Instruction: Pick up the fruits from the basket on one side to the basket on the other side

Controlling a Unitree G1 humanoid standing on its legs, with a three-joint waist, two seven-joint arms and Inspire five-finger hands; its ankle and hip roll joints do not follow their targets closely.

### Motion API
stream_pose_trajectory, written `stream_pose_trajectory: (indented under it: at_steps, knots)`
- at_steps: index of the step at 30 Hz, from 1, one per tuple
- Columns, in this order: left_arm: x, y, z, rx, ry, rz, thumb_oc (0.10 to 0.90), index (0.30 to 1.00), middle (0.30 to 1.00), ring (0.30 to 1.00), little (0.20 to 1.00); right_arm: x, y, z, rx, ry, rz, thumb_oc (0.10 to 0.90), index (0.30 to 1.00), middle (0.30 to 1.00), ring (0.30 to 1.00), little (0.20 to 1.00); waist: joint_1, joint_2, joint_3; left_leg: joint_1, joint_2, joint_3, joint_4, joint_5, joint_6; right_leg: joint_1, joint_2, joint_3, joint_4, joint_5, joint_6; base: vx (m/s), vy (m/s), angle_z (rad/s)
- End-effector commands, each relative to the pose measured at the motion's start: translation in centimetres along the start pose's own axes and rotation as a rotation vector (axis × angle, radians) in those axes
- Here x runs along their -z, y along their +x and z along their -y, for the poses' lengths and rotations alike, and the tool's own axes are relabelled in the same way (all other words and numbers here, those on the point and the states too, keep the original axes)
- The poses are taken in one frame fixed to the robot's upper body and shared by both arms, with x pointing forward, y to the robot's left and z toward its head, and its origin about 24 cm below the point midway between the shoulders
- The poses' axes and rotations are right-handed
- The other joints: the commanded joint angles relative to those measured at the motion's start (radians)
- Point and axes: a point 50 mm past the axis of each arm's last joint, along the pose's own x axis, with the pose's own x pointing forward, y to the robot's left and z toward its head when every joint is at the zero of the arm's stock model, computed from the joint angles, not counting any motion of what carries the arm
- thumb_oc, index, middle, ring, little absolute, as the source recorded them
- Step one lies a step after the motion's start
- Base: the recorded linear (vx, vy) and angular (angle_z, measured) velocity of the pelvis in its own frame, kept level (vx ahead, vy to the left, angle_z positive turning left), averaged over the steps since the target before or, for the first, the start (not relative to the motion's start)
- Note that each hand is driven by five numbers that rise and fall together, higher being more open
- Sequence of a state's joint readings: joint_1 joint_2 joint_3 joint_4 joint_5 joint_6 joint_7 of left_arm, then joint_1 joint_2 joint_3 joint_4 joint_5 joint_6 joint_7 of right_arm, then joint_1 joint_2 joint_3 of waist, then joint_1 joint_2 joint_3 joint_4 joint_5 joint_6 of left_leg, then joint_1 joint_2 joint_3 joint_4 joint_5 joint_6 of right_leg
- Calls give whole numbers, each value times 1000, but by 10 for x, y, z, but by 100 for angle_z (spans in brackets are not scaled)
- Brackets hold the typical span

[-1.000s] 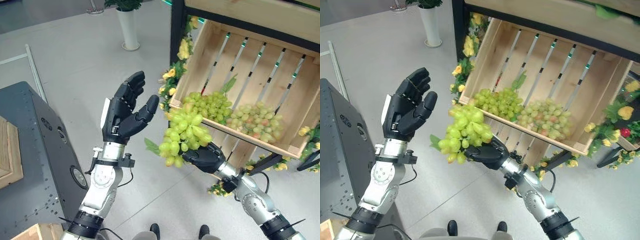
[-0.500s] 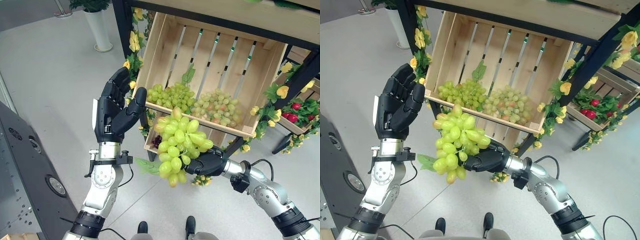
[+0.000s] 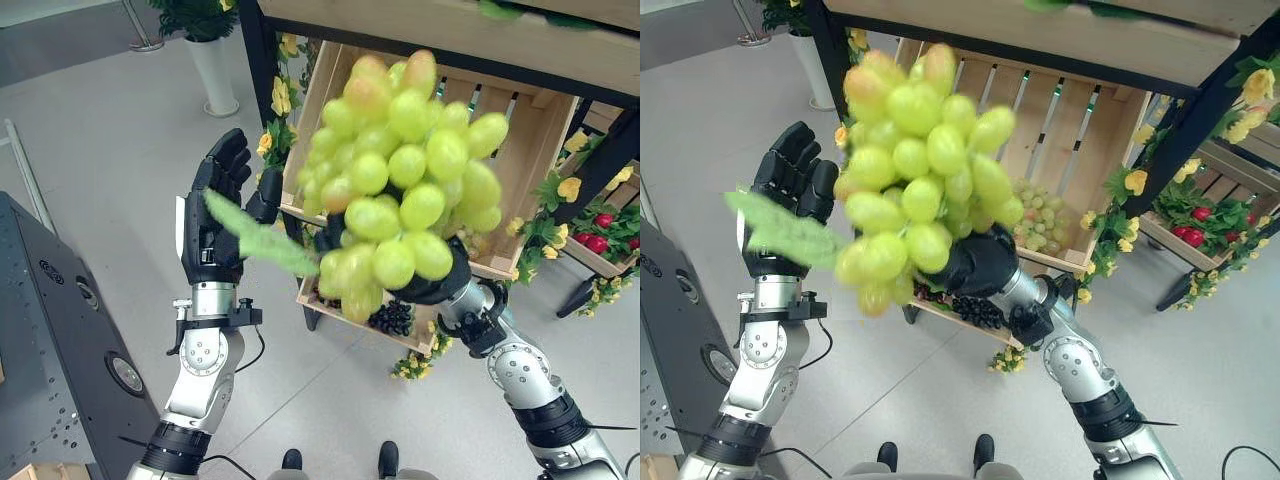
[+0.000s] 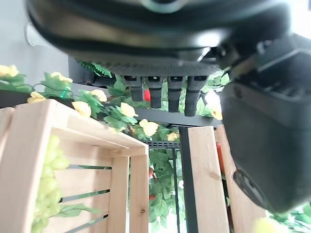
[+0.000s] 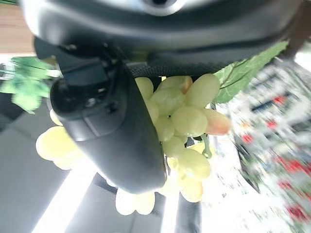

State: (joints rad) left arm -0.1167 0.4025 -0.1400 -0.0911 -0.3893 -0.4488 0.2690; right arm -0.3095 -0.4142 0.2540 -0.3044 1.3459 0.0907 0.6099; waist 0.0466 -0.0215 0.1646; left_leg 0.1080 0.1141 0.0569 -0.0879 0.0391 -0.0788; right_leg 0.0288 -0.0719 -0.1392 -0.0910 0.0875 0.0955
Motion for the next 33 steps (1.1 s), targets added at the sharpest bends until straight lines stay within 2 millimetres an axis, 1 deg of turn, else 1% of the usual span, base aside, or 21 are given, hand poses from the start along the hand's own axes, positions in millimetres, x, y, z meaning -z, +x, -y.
stream_pose_trajectory:
  at_steps: [1, 3, 6, 7, 9, 10, 11, 12, 14, 15, 16, 20, 21, 23, 24, 25, 26, 29, 31, 32, 33]
  knots:
    - [-28, 26, 10, 42, -16, 198, 800, 900, 900, 900, 900, -50, 16, -2, 52, -82, 355, 400, 300, 300, 300, 300, 7, -21, -133, -43, -25, -14, 1, -43, 15, 71, -49, -14, 19, -88, 16, 39, 10, 0]
    - [-27, 27, 10, 34, -13, 188, 800, 900, 900, 900, 900, -56, 12, 7, 146, -145, 358, 400, 300, 300, 300, 300, 7, -21, -135, -41, -26, -15, 1, -46, 16, 72, -50, -15, 16, -87, 17, 21, 7, 0]
    - [-26, 27, 9, 29, -11, 178, 800, 900, 900, 900, 900, -62, 7, 17, 236, -201, 343, 400, 300, 300, 300, 300, 5, -23, -135, -41, -26, -12, 1, -49, 16, 72, -51, -20, 14, -86, 18, 0, 0, 0]
    - [-24, 26, 8, 24, -11, 168, 800, 900, 900, 900, 900, -67, 2, 25, 295, -241, 332, 400, 300, 300, 300, 300, 4, -25, -137, -40, -25, -9, 1, -49, 16, 71, -52, -21, 14, -86, 19, 0, 0, 0]
    - [-22, 25, 7, 23, -11, 162, 800, 900, 900, 900, 900, -69, 1, 29, 332, -278, 320, 400, 300, 300, 300, 300, 5, -26, -137, -40, -25, -7, 1, -51, 16, 72, -53, -24, 13, -85, 19, 0, 0, 0]
    - [-21, 24, 6, 21, -10, 155, 800, 900, 900, 900, 900, -75, -3, 37, 396, -340, 289, 400, 300, 300, 300, 300, 7, -29, -139, -39, -25, -6, 1, -52, 16, 74, -53, -28, 12, -86, 19, 0, 0, 0]
    - [-21, 25, 6, 21, -11, 154, 800, 900, 900, 900, 900, -76, -4, 38, 403, -357, 281, 400, 300, 300, 300, 300, 8, -29, -139, -38, -25, -6, 1, -53, 16, 74, -53, -29, 12, -86, 19, 0, 0, 0]
    - [-21, 25, 6, 22, -11, 150, 800, 900, 900, 900, 900, -78, -5, 43, 433, -431, 246, 400, 300, 300, 300, 300, 9, -32, -139, -39, -25, -6, 1, -53, 15, 75, -54, -30, 12, -86, 19, 0, 0, 0]
    - [-18, 24, 6, 24, -15, 133, 800, 900, 900, 900, 900, -82, -9, 56, 509, -518, 154, 400, 300, 300, 300, 300, 14, -36, -140, -41, -25, -6, 1, -51, 13, 74, -55, -35, 8, -81, 19, 0, 5, 2]
    - [-18, 25, 5, 27, -14, 131, 800, 900, 900, 900, 900, -83, -10, 58, 514, -531, 142, 400, 300, 300, 300, 300, 14, -37, -140, -41, -25, -7, 1, -51, 13, 74, -55, -36, 8, -81, 19, 0, 1, 5]
    - [-17, 24, 4, 35, -12, 125, 800, 900, 900, 900, 900, -85, -16, 67, 551, -553, 58, 400, 300, 300, 300, 300, 17, -41, -140, -43, -26, -10, 1, -50, 14, 72, -55, -38, 7, -79, 19, -2, -3, 4]
    - [-18, 26, 4, 45, -16, 121, 800, 900, 900, 900, 900, -93, -34, 86, 671, -610, -48, 400, 300, 300, 300, 300, 25, -50, -140, -44, -26, -14, 1, -51, 14, 73, -56, -49, 6, -76, 21, -2, -6, 5]
    - [-18, 28, 5, 48, -17, 120, 800, 900, 900, 900, 900, -97, -38, 92, 717, -655, -88, 400, 300, 300, 300, 300, 29, -52, -139, -45, -26, -16, 1, -50, 12, 73, -57, -52, 5, -74, 21, -9, -5, 7]
    - [-18, 31, 8, 54, -19, 119, 800, 900, 900, 900, 900, -110, -50, 106, 869, -721, -130, 400, 300, 300, 300, 300, 36, -56, -137, -46, -26, -20, 1, -48, 11, 74, -58, -61, 6, -70, 21, -18, -3, 7]
    - [-18, 32, 9, 54, -20, 121, 800, 900, 900, 900, 900, -113, -52, 108, 902, -743, -138, 400, 300, 300, 300, 300, 37, -55, -135, -46, -26, -21, 1, -48, 10, 74, -58, -63, 6, -70, 21, -19, 2, 10]
    - [-18, 33, 11, 57, -21, 120, 800, 900, 900, 900, 900, -121, -56, 113, 973, -782, -143, 400, 300, 300, 300, 300, 40, -57, -135, -46, -28, -24, 1, -47, 11, 75, -60, -65, 5, -69, 22, -12, 3, 13]
    - [-18, 33, 12, 57, -22, 120, 800, 900, 900, 900, 900, -123, -56, 114, 993, -799, -147, 400, 300, 300, 300, 300, 41, -57, -135, -46, -28, -24, 1, -47, 11, 75, -60, -65, 5, -68, 22, -13, 7, 10]
    - [-16, 36, 18, 66, -32, 120, 800, 900, 900, 900, 900, -144, -60, 121, 1158, -941, -154, 400, 300, 300, 300, 300, 48, -56, -131, -43, -30, -29, 1, -45, 11, 80, -62, -72, 5, -66, 22, -5, 9, 7]
    - [-16, 38, 22, 73, -37, 118, 800, 900, 900, 900, 900, -157, -57, 122, 1225, -974, -115, 400, 300, 300, 300, 300, 52, -55, -129, -41, -31, -33, 1, -43, 10, 82, -63, -76, 7, -64, 22, 3, 13, 12]
    - [-16, 39, 23, 77, -40, 112, 800, 900, 900, 900, 900, -168, -54, 121, 1279, -997, -72, 400, 300, 300, 300, 300, 56, -56, -128, -41, -33, -34, 1, -43, 9, 84, -64, -80, 8, -64, 23, 6, 11, 11]
    - [-16, 39, 23, 78, -41, 110, 800, 900, 900, 900, 900, -171, -53, 121, 1289, -1002, -60, 400, 300, 300, 300, 300, 56, -56, -127, -40, -33, -35, 1, -43, 9, 85, -64, -80, 8, -64, 23, 7, 8, 8]
